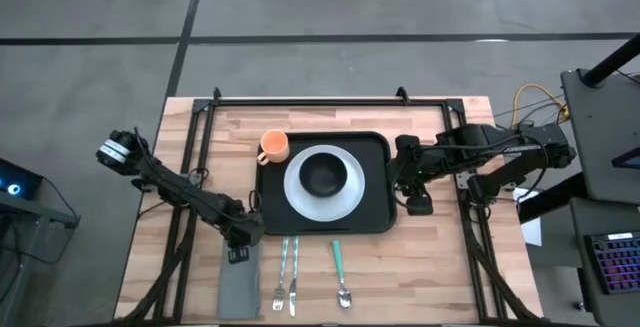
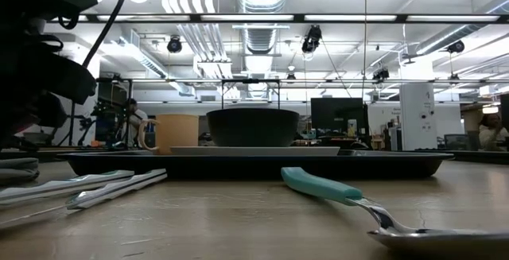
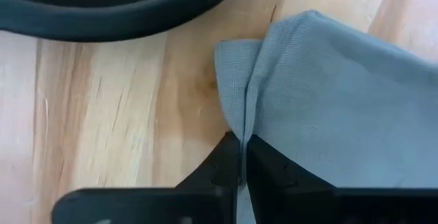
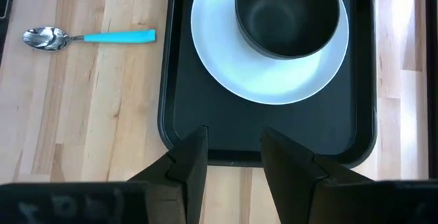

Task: Set up tray
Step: Put the gray napkin on the black serving tray to the right of the white plate

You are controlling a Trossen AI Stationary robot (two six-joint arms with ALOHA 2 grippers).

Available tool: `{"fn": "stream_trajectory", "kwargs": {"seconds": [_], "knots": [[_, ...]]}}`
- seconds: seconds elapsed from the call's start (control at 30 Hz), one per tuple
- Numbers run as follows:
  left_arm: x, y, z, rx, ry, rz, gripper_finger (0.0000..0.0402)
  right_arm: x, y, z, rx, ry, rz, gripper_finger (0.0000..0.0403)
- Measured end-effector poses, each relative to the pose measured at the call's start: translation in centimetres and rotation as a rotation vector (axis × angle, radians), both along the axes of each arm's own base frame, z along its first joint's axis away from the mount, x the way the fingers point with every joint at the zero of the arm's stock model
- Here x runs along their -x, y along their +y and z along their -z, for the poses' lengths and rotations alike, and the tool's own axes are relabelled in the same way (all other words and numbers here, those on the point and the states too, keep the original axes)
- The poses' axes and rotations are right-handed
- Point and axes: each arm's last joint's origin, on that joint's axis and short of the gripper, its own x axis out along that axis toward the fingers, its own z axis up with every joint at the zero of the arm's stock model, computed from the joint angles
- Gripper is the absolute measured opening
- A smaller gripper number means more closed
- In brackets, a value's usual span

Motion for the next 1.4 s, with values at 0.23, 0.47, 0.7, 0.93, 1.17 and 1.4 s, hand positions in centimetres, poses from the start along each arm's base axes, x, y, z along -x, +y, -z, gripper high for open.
{"fn": "stream_trajectory", "kwargs": {"seconds": [0.23, 0.47, 0.7, 0.93, 1.17, 1.4], "knots": [[-1.9, -1.0, -4.1, -0.005, 0.024, 0.028, 0.0001, 0.0, 0.0, 0.0, -0.019, -0.001, 0.043, 0.0123], [-4.6, -2.4, -12.0, 0.002, -0.083, 0.044, 0.0000, 0.1, 0.0, -0.1, -0.024, -0.006, 0.052, 0.0123], [-4.7, -2.2, -18.5, -0.092, -0.077, -0.007, 0.0000, 1.1, -0.3, -0.9, -0.008, -0.054, 0.083, 0.0123], [-4.9, -1.7, -24.3, -0.153, -0.137, -0.012, 0.0000, 2.3, -0.6, -2.6, -0.016, -0.201, 0.094, 0.0123], [-6.8, -0.8, -28.2, -0.162, -0.318, 0.042, 0.0000, 2.5, -0.7, -3.8, -0.012, -0.313, 0.055, 0.0123], [-10.5, 0.6, -27.9, -0.383, -0.371, 0.170, 0.0000, 1.2, -0.5, -4.0, -0.061, -0.387, 0.097, 0.0123]]}}
